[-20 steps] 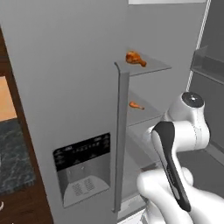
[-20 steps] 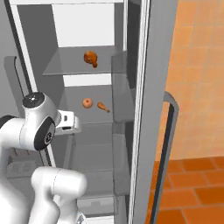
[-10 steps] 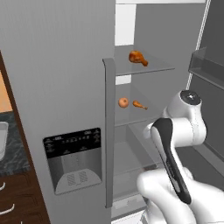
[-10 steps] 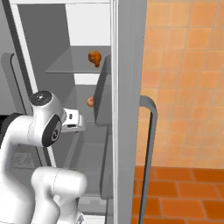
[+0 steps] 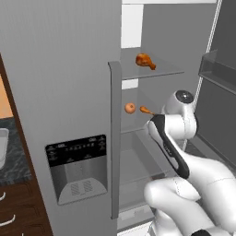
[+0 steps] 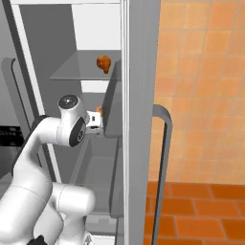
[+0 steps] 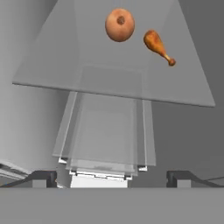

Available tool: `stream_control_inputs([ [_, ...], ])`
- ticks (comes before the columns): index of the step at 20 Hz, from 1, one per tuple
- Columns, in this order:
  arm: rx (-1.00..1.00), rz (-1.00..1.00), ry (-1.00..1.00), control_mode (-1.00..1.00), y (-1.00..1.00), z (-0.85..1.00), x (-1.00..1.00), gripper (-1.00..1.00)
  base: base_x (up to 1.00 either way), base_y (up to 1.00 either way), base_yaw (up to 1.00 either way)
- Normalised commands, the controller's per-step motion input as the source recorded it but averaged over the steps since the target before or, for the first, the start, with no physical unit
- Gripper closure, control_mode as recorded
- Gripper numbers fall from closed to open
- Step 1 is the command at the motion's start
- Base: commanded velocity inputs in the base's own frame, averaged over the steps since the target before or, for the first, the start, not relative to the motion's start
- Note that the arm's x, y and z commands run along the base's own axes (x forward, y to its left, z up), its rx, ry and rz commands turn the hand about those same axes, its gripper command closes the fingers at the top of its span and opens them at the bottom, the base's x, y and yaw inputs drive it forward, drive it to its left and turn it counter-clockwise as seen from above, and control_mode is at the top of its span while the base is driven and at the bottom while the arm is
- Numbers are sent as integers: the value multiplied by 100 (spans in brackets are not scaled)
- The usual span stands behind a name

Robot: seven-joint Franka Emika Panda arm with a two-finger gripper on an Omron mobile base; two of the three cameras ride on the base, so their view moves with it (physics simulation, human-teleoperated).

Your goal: Place one onion and one chicken drumstick in each tupperware on the nearby counter, to pack two identical lunches.

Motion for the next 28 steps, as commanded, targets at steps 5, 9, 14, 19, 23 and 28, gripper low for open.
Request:
stream_control_inputs([
  [5, -1, 0, -3, -100, -2, -18, 85, -100, 0, 0, 0],
  [9, -6, 0, -11, -100, 0, 0, 55, -100, 0, 0, 0],
  [14, -4, 0, -1, -100, -23, 0, 28, -100, 0, 0, 0],
  [19, 0, 0, 0, -100, -39, -3, 20, -100, 0, 0, 0],
  [23, 0, 0, 0, -100, -29, -5, 36, -100, 0, 0, 0],
  [28, 0, 0, 0, -100, -28, 0, 52, -100, 0, 0, 0],
])
